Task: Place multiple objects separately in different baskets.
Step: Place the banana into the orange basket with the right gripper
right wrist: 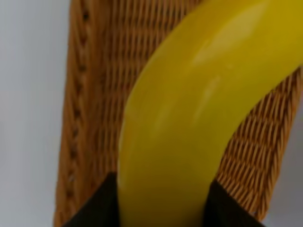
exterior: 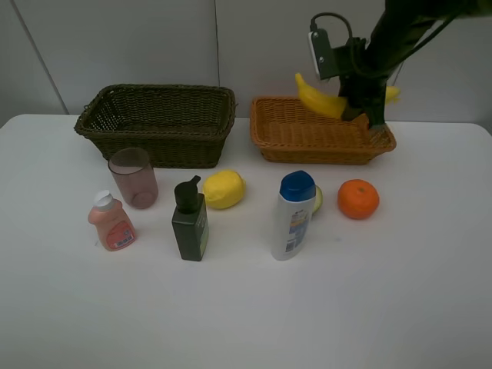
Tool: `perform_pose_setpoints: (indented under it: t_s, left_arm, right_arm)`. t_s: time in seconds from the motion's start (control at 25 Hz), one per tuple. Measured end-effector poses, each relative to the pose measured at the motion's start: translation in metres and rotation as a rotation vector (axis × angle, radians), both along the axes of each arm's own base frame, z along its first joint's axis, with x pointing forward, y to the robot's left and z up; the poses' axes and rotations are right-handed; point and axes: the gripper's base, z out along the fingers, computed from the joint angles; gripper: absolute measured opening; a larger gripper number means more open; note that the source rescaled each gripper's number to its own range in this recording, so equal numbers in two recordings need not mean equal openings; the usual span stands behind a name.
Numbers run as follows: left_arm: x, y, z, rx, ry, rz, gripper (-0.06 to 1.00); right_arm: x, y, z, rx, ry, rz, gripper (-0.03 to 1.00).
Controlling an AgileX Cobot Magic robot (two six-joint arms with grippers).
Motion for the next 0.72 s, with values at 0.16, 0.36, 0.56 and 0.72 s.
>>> perform_pose_setpoints:
  t_s: [0.16, 0.36, 0.56, 0.72]
  left_arm:
    - [0.000, 0.000, 0.000, 0.000, 0.000, 0.000, 0.90]
    - [0.000, 0.000, 0.000, 0.000, 0.000, 0.000, 0.90]
    - [0.000, 0.000, 0.000, 0.000, 0.000, 0.000, 0.90]
    - [0.000, 0.000, 0.000, 0.000, 0.000, 0.000, 0.90]
  right_arm:
    - [0.022, 0.011, -0.019, 0.027, 0.016, -0.006, 0.00]
    - [0.040, 0.016, -0.046, 0.013, 0.041, 0.017, 0.00]
    - [0.043, 0.020, -0.075, 0.015, 0.100, 0.058, 0.00]
    - [0.044, 0.022, -0.084, 0.027, 0.119, 0.058, 0.00]
